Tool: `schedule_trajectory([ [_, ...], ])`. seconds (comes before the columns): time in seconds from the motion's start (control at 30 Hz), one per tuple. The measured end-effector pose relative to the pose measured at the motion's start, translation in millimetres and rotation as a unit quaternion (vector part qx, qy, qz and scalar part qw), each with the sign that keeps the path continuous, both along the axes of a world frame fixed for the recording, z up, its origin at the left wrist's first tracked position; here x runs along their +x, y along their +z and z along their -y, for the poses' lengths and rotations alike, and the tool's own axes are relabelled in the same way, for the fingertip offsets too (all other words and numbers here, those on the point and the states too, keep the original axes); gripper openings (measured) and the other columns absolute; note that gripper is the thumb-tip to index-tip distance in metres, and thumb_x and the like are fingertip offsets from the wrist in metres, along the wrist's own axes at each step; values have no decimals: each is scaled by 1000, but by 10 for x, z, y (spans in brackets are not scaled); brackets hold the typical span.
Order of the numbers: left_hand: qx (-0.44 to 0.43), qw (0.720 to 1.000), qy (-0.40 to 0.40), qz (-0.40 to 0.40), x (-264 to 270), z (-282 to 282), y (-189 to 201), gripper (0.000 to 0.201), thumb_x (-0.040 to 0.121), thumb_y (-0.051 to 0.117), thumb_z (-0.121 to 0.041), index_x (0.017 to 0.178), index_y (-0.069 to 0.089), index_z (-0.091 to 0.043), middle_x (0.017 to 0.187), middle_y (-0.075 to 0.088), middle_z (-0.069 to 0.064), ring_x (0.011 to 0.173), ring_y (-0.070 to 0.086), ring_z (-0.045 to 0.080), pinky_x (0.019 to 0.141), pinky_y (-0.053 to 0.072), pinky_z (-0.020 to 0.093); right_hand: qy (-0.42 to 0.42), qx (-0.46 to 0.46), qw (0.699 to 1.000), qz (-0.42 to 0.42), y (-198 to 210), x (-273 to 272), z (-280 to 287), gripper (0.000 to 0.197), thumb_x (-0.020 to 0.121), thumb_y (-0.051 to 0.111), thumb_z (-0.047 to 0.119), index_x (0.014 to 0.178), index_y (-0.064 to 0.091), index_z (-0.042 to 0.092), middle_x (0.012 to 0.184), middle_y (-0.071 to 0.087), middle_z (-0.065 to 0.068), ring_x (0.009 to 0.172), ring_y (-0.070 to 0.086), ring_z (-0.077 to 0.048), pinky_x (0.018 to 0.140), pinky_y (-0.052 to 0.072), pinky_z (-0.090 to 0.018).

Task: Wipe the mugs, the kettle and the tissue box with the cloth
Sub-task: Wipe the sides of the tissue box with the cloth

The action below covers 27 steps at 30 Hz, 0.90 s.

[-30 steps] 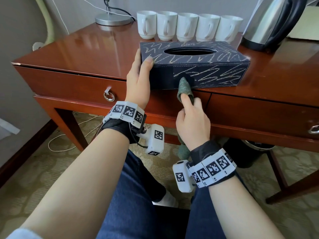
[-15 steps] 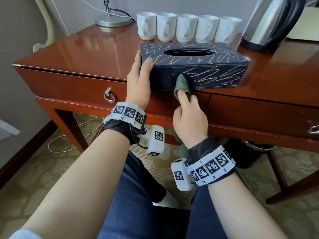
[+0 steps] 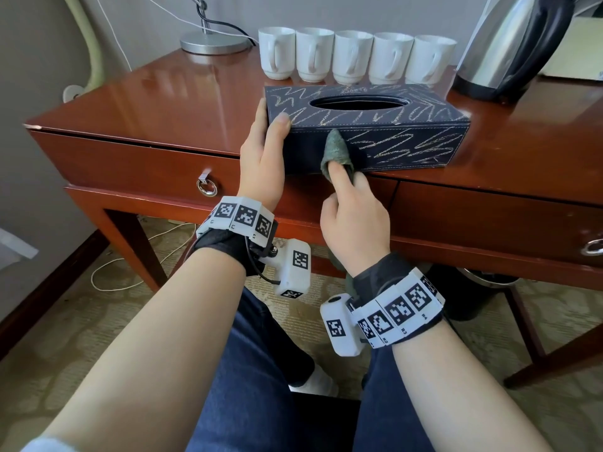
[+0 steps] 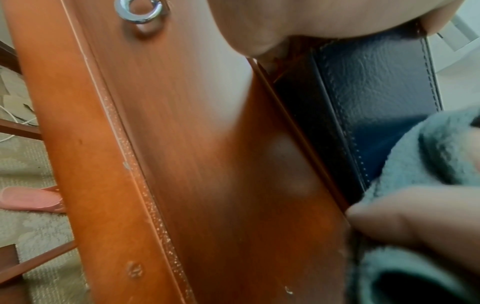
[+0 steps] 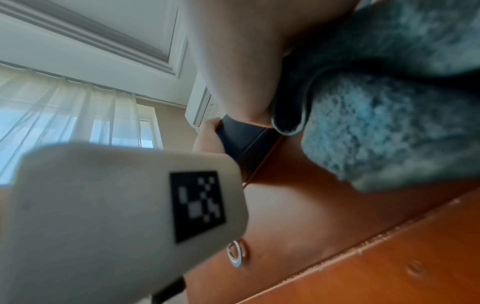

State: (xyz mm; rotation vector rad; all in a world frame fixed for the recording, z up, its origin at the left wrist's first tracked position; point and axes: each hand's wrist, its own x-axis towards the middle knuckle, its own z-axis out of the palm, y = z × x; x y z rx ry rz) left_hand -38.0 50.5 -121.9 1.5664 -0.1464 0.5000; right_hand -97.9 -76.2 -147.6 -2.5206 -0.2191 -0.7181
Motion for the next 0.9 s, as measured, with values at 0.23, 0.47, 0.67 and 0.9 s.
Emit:
schedule_trajectory([
  [0.23, 1, 1000, -2, 1, 6, 3, 2, 49, 105, 40, -17, 152, 32, -5, 131, 46, -13, 94, 42, -36, 82, 32, -6, -1, -33, 999, 38, -57, 29, -11, 45, 82, 52, 6, 125, 58, 16, 89, 51, -16, 54, 36, -24, 49, 28, -28],
  [0.47, 18, 1000, 7, 3, 14, -10, -7, 50, 104, 40, -21, 151, 34, -7, 131, 46, -15, 99, 41, -36, 85, 29, -5, -51, -27, 998, 13, 3, 1, -8, 46, 85, 49, 6, 130, 53, 18, 98, 53, -17, 65, 56, -36, 52, 32, -32],
  [0.67, 22, 1000, 12, 4, 23, 3, -22, 47, 105, 39, -17, 151, 33, -7, 128, 45, -14, 95, 40, -38, 82, 29, -7, -56, -24, 998, -19, -64, -42, 13, 49, 88, 47, 7, 136, 48, 18, 100, 52, -15, 67, 55, -35, 54, 32, -32],
  [0.9, 8, 1000, 8, -3, -15, 18, 9, 62, 96, 42, -33, 151, 35, -8, 145, 49, -3, 120, 47, -11, 91, 32, -2, -64, -41, 997, 0, 12, 3, 50, 48, 88, 47, 8, 134, 49, 20, 105, 50, -16, 67, 52, -31, 53, 32, -32],
])
